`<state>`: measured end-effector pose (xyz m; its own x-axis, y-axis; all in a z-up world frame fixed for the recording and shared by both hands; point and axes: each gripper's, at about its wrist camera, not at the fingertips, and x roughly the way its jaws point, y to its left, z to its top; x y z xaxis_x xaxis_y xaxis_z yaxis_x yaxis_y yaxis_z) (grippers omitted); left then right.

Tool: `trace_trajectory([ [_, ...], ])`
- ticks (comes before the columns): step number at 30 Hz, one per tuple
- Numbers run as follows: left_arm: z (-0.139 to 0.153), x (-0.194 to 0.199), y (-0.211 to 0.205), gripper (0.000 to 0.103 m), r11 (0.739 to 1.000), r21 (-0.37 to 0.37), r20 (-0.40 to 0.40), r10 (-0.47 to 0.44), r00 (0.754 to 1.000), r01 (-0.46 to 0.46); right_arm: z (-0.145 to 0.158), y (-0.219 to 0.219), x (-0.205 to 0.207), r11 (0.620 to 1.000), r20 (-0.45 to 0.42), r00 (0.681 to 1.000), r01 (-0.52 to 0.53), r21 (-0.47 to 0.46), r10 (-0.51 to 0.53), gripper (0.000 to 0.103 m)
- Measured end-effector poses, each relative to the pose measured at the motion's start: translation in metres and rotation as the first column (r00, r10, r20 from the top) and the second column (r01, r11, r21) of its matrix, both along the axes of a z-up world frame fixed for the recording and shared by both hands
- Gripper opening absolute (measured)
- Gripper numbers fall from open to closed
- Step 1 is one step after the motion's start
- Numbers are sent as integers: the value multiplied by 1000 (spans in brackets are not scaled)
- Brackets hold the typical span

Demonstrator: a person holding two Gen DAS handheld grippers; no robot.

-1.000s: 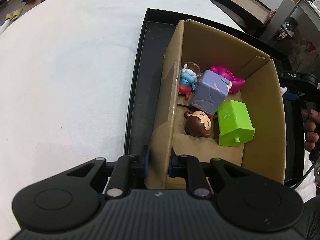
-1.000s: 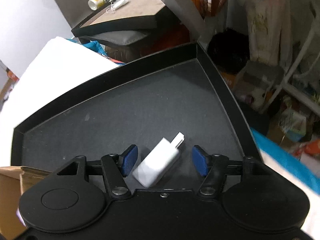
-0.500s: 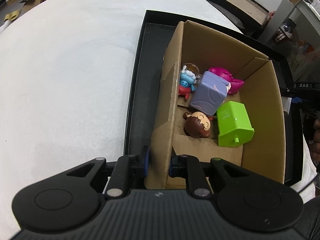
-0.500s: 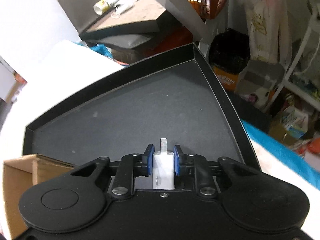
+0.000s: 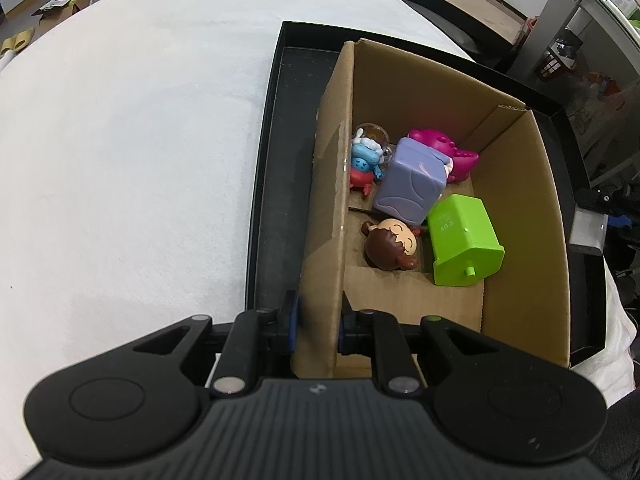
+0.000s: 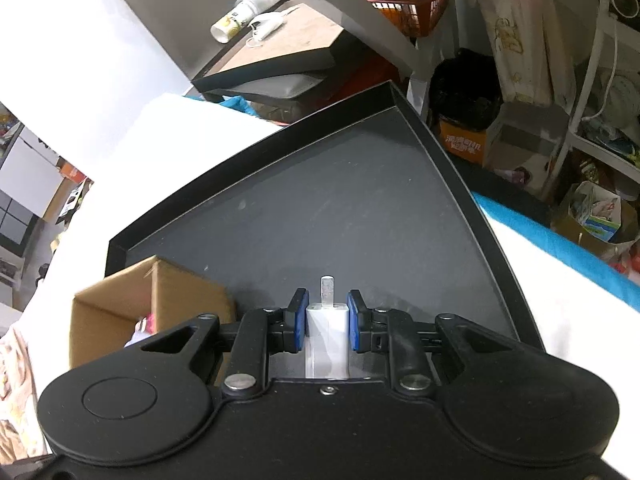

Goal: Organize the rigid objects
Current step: 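Carry the white block with the right gripper into the box and release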

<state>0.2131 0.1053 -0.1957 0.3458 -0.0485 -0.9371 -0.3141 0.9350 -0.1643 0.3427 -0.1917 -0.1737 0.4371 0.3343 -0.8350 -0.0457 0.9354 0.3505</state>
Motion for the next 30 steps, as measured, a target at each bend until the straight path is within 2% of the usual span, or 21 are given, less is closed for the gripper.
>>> trace_trajectory([
  [9,0,-3,-1,17,1000,-2,13,4,1000,-4,25,15,-16,999,36,999,-38,-16,38,20],
  [18,-1,-3,5,17,1000,-28,16,10,1000,-10,60,56,-21,992,98,987,-126,-21,127,21],
  [26,-1,-4,6,17,999,-36,21,17,1000,-16,68,95,-22,981,111,975,-192,-28,194,21],
  [28,-1,-4,6,17,999,-36,22,13,1000,-12,69,101,-22,977,111,970,-213,-25,214,23],
  [30,-1,-5,6,18,999,-45,24,12,1000,-11,70,103,-21,977,103,972,-209,-39,212,31],
])
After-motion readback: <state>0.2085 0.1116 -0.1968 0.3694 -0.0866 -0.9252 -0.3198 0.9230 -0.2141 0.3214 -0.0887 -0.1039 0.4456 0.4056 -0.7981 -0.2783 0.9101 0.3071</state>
